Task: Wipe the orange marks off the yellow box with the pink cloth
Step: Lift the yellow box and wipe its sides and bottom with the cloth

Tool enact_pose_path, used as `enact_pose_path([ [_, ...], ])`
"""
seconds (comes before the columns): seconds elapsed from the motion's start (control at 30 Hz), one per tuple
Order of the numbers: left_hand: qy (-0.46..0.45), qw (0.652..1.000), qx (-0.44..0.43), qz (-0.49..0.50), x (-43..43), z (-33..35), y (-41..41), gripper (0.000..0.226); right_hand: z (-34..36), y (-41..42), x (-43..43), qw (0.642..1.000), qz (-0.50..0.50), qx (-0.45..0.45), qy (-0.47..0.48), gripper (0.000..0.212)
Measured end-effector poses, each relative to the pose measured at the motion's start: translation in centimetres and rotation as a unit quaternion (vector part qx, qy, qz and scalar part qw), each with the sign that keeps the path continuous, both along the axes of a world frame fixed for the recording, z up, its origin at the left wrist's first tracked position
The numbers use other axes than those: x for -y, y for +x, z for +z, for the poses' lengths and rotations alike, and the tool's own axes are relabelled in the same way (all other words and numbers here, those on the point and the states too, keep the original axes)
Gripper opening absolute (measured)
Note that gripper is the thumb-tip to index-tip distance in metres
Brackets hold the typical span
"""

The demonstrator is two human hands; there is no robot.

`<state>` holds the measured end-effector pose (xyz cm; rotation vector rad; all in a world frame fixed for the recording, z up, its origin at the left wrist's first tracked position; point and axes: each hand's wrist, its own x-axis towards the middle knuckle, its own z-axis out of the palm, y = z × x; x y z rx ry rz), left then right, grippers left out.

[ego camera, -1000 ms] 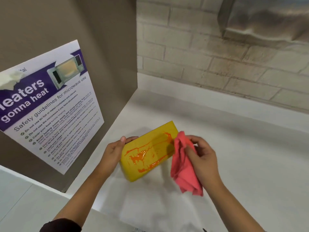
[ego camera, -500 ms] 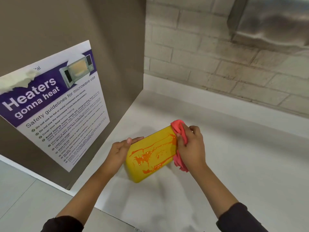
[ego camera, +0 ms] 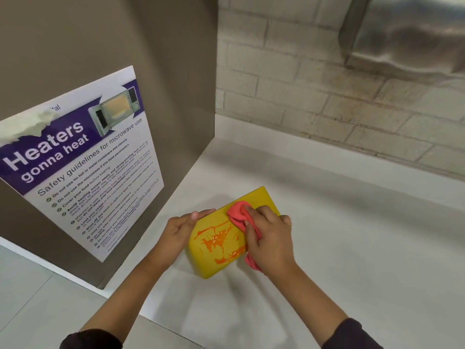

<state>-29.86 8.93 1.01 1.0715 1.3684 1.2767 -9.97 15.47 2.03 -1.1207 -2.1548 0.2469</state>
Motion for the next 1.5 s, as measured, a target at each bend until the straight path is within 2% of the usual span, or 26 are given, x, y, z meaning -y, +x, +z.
enact_pose_path([
  [0.1,-0.001,1.0,-0.004,-0.005,0.2,0.2,0.1,0.038,-0.5,1.8,-1.1,0.999,-0.048,-0.019,-0.002,0.034],
  [0.23,0.013,1.0,0.001,-0.024,0.2,0.5,0.6,0.035,-0.6,1.7,-2.5,0.987,-0.115,-0.084,-0.07,0.035],
  [0.3,0.017,0.999,0.005,-0.029,0.1,0.5,0.8,0.047,-0.5,1.2,-2.6,0.983,-0.128,-0.104,-0.081,0.034],
  [0.4,0.017,0.999,0.003,-0.031,0.2,0.5,1.0,0.046,-0.6,1.1,-2.0,0.986,-0.106,-0.101,-0.081,0.033],
  [0.47,0.012,1.0,0.005,-0.028,0.3,0.5,1.1,0.034,-0.5,0.8,-1.5,0.991,-0.086,-0.057,-0.085,0.034],
  [0.57,-0.001,1.0,0.009,-0.018,0.2,0.4,0.9,0.034,-0.3,0.3,-0.8,0.997,-0.038,0.006,-0.067,0.04],
  [0.7,-0.009,1.0,0.006,-0.019,0.2,0.4,0.7,0.033,-0.6,2.4,-0.5,0.998,0.015,0.044,-0.042,0.039],
  [0.97,-0.014,1.0,0.006,-0.023,0.3,0.8,0.9,0.03,0.2,2.0,-3.1,0.989,-0.092,-0.048,-0.102,0.041],
  [1.27,-0.014,1.0,0.001,-0.023,0.4,1.0,1.3,0.03,-0.6,2.2,-0.6,0.998,0.05,0.022,-0.042,0.039],
  [1.5,-0.022,0.999,-0.011,-0.032,0.5,1.1,0.9,0.03,0.1,2.3,-3.6,0.995,-0.063,-0.031,-0.075,0.038],
])
